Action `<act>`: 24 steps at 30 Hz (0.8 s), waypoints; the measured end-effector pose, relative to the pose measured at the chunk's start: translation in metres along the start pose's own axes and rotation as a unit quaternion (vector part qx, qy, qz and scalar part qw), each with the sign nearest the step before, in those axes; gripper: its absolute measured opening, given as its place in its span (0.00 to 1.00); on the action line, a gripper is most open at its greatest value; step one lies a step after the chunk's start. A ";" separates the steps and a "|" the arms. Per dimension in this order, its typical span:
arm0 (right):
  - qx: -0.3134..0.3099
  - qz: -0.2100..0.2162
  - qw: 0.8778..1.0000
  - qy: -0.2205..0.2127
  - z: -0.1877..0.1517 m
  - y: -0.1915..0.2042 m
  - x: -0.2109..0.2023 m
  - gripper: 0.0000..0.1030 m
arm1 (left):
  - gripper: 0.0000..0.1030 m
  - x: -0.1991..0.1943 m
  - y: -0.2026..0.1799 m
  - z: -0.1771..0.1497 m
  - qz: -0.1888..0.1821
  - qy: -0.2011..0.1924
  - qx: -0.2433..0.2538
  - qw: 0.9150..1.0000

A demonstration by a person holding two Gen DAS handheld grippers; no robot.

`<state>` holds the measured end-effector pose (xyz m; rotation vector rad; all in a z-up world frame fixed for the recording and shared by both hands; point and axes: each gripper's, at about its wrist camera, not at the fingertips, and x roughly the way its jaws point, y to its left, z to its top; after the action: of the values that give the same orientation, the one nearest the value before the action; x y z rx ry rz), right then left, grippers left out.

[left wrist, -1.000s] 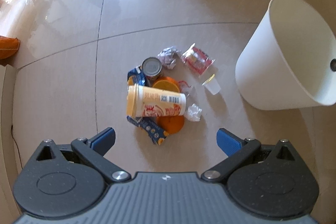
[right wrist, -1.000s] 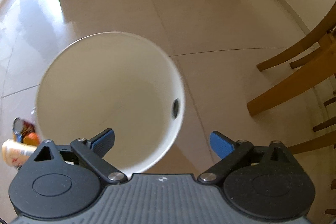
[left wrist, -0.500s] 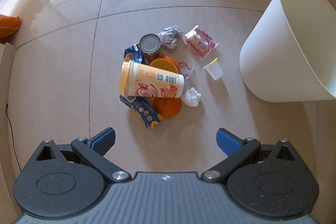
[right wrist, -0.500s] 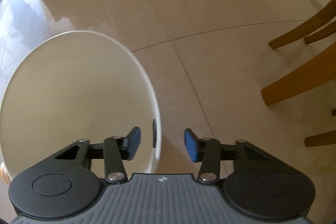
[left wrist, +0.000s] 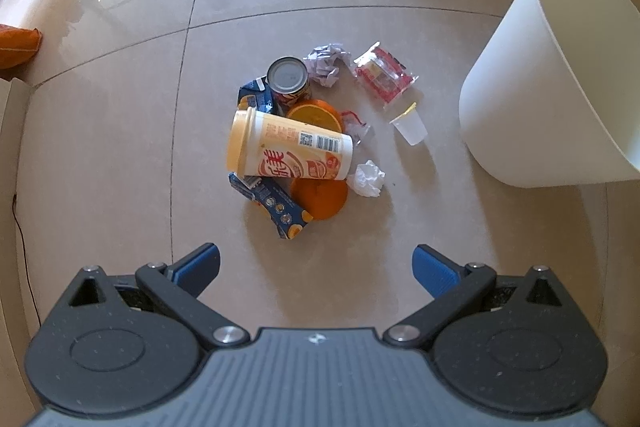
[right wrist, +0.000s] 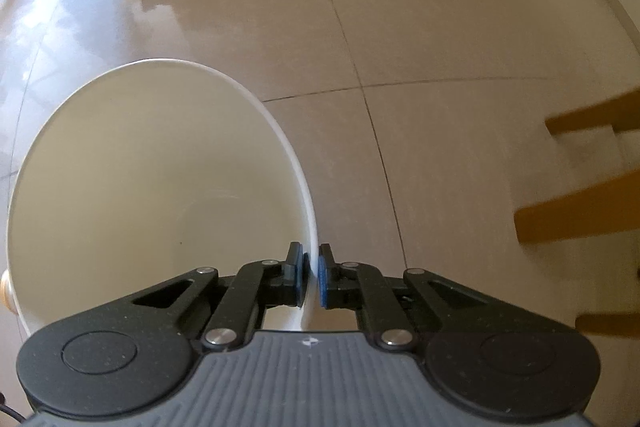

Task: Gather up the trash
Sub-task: 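Clamp the bin rim with the right gripper while the left tool reaches the milk tea cup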

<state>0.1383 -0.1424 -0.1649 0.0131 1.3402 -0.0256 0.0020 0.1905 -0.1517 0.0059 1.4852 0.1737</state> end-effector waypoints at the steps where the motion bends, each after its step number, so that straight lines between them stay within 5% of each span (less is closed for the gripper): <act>1: -0.005 0.003 1.000 0.002 0.003 -0.001 0.001 0.09 | 0.99 0.001 0.000 0.000 0.000 0.002 0.000 1.000; 7: -0.027 0.008 1.000 -0.003 0.027 -0.002 0.003 0.09 | 0.99 0.003 -0.003 -0.005 -0.001 0.003 0.005 1.000; 11: -0.044 0.014 0.999 -0.004 0.023 -0.001 -0.007 0.22 | 0.99 0.006 -0.005 -0.008 -0.004 0.007 0.004 1.000; 16: -0.048 0.003 0.999 0.013 0.021 0.001 0.001 0.24 | 0.99 0.006 -0.005 -0.008 -0.006 0.003 0.003 1.000; 24: -0.031 -0.018 0.999 0.019 0.045 0.008 0.012 0.15 | 0.99 0.013 0.002 -0.001 -0.003 -0.016 0.021 1.000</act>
<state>0.1847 -0.1358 -0.1665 -0.0636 1.3781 -0.0146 0.0020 0.1942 -0.1640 0.0371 1.4560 0.1373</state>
